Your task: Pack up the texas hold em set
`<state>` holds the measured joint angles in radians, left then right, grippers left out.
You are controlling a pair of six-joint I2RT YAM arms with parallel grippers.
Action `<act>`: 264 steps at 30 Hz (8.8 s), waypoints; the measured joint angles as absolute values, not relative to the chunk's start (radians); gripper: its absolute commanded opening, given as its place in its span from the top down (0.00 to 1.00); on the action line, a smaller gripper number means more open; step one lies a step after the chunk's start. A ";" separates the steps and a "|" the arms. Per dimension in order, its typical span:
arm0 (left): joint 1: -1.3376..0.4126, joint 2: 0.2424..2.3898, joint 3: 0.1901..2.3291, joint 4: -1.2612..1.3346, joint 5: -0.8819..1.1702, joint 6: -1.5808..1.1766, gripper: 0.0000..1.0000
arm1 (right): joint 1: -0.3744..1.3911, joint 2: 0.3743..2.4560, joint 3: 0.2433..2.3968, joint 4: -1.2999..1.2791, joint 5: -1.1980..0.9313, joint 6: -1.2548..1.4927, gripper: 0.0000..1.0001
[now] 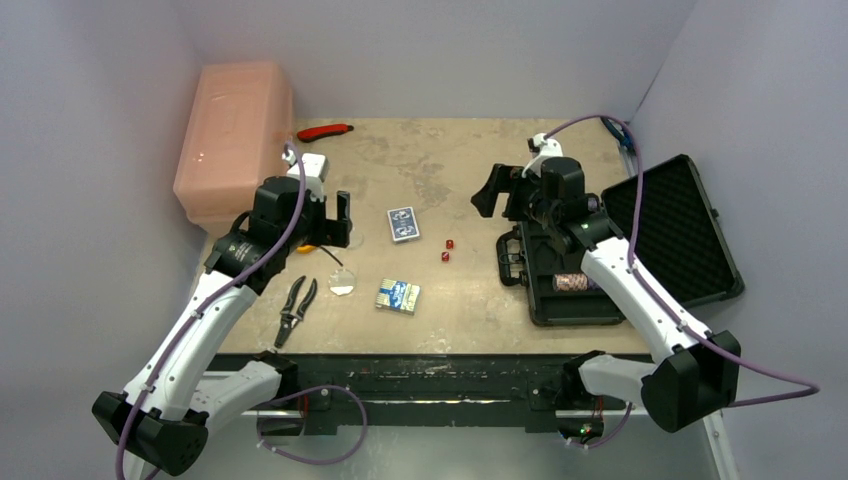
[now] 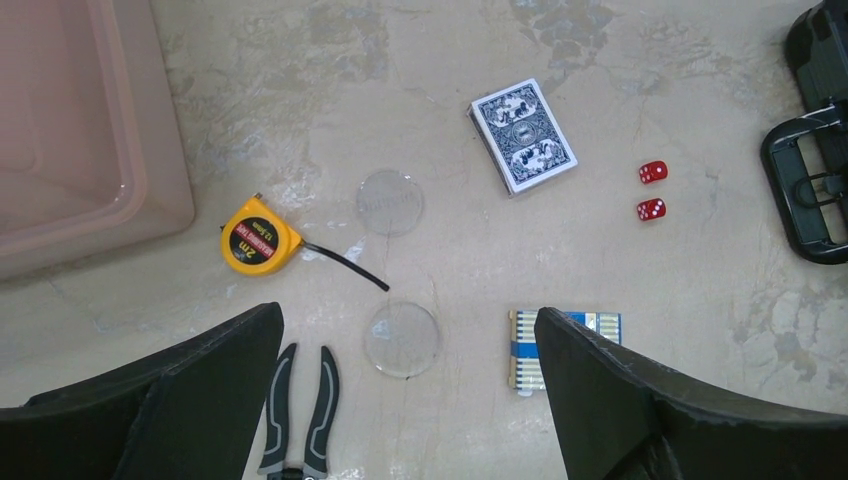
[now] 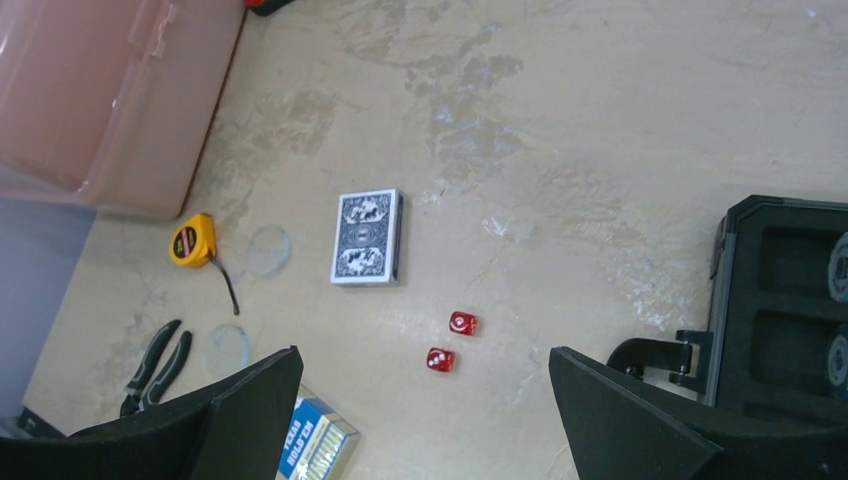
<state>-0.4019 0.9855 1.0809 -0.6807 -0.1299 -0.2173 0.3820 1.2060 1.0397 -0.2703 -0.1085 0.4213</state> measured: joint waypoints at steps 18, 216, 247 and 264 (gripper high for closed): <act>-0.414 0.967 1.081 -0.683 -0.215 -0.217 0.04 | 0.668 1.473 1.167 -0.426 0.088 0.524 0.12; -0.033 1.357 0.319 0.831 -0.144 -0.056 0.00 | 0.274 1.825 1.603 -0.478 0.321 0.446 1.00; -0.033 1.357 0.319 0.831 -0.144 -0.055 0.00 | 0.217 1.831 1.398 -0.485 0.384 0.452 1.00; -0.033 1.357 0.319 0.831 -0.144 -0.055 0.00 | 0.195 1.831 1.386 -0.471 0.373 0.452 0.47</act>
